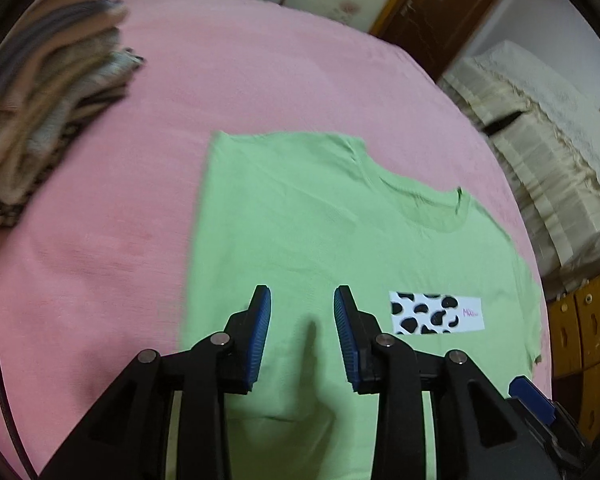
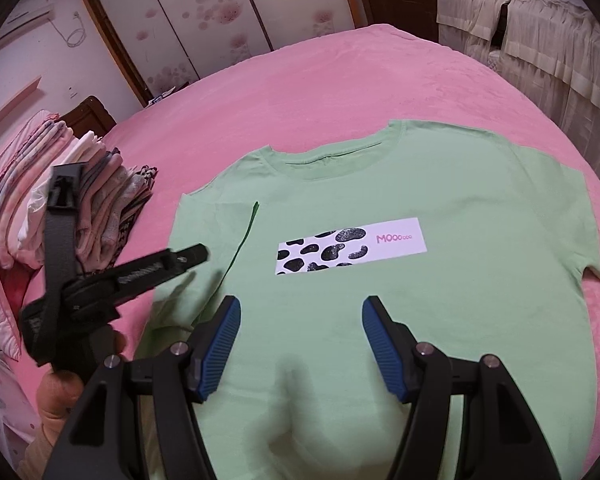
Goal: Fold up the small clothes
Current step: 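Lift the gripped side with the left tool and fold it over the shirt body, then open the left tool, release the folded side and withdraw, then move the right tool to the opposite side edge and grasp it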
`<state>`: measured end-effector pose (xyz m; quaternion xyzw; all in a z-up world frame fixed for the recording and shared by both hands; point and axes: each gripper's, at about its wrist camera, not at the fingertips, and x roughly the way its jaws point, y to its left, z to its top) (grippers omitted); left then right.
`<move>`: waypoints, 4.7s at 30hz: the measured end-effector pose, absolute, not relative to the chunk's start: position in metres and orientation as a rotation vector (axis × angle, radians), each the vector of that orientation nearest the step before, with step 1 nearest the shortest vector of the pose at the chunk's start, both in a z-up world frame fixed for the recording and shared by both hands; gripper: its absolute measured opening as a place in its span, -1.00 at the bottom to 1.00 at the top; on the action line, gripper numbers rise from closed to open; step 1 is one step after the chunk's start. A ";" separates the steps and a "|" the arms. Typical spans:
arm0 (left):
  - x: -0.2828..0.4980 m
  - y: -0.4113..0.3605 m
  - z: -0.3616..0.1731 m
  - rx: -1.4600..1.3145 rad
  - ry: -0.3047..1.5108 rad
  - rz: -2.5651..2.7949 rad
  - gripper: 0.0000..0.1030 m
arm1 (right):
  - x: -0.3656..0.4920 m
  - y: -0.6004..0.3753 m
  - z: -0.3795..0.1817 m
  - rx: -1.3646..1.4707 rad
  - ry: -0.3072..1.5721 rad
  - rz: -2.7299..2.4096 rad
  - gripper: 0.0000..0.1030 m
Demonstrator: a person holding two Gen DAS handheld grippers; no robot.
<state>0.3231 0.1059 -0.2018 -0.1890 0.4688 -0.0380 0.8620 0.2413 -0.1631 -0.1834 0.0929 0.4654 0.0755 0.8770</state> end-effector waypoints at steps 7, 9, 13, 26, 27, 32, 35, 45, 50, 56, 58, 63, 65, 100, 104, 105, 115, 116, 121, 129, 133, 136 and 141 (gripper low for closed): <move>0.333 0.172 -0.207 -0.457 0.990 0.015 -0.39 | 0.260 -0.149 -0.180 0.168 0.961 0.211 0.24; 0.343 0.182 -0.212 -0.453 1.005 0.012 -0.39 | 0.271 -0.143 -0.178 0.150 0.954 0.223 0.24; 0.372 0.186 -0.220 -0.424 1.029 -0.014 -0.40 | 0.304 -0.132 -0.182 0.126 0.959 0.234 0.24; 0.451 0.163 -0.239 -0.234 1.121 -0.063 -0.83 | 0.394 -0.105 -0.245 0.131 1.120 0.262 0.24; 0.454 0.163 -0.240 -0.234 1.129 -0.070 -0.86 | 0.397 -0.106 -0.249 0.152 1.132 0.266 0.24; 0.456 0.153 -0.237 -0.170 1.092 -0.076 -0.98 | 0.406 -0.098 -0.258 0.158 1.125 0.307 -0.21; 0.450 0.158 -0.230 -0.160 1.056 -0.051 -1.00 | 0.412 -0.084 -0.263 0.146 1.153 0.354 -0.94; 0.447 0.168 -0.231 -0.134 1.064 -0.046 -0.78 | 0.405 -0.077 -0.260 0.104 1.141 0.311 -0.90; 0.407 0.157 -0.206 -0.053 1.042 -0.011 -0.21 | 0.362 -0.087 -0.233 0.067 1.077 0.343 -0.68; 0.327 0.142 -0.206 -0.094 1.118 -0.065 -0.21 | 0.299 -0.093 -0.221 0.097 1.070 0.423 -0.68; 0.306 0.143 -0.208 -0.145 1.133 -0.080 -0.21 | 0.282 -0.092 -0.222 0.109 1.078 0.435 -0.68; 0.273 0.140 -0.212 -0.175 1.108 -0.067 -0.21 | 0.262 -0.086 -0.224 0.121 1.088 0.471 -0.68; 0.274 0.139 -0.216 -0.213 1.112 -0.078 -0.21 | 0.262 -0.080 -0.227 0.131 1.100 0.474 -0.68; 0.256 0.152 -0.239 -0.294 1.139 -0.027 -0.82 | 0.265 -0.049 -0.247 0.067 1.162 0.418 -0.37; 0.246 0.146 -0.222 -0.248 1.125 0.008 -0.35 | 0.253 -0.061 -0.230 0.101 1.150 0.432 -0.37; 0.240 0.144 -0.213 -0.238 1.107 0.015 -0.29 | 0.249 -0.064 -0.225 0.105 1.144 0.431 -0.37; 0.182 0.103 -0.127 -0.168 0.924 0.058 0.60 | 0.187 -0.111 -0.158 0.159 1.058 0.416 -0.37; 0.177 0.097 -0.120 -0.160 0.909 0.058 0.67 | 0.182 -0.115 -0.153 0.159 1.052 0.405 -0.37; 0.155 0.066 -0.093 -0.147 0.863 0.041 0.68 | 0.153 -0.148 -0.128 0.193 1.016 0.380 -0.37; 0.127 0.027 -0.067 -0.143 0.859 -0.003 0.72 | 0.117 -0.193 -0.099 0.214 0.964 0.331 -0.13; 0.115 0.013 -0.058 -0.154 0.858 -0.010 0.86 | 0.101 -0.209 -0.093 0.208 0.952 0.315 -0.13; 0.107 0.006 -0.052 -0.165 0.843 -0.016 0.90 | 0.092 -0.219 -0.092 0.207 0.955 0.309 -0.13; 0.102 -0.010 -0.048 -0.164 0.811 -0.035 0.91 | 0.086 -0.232 -0.098 0.182 0.980 0.266 -0.09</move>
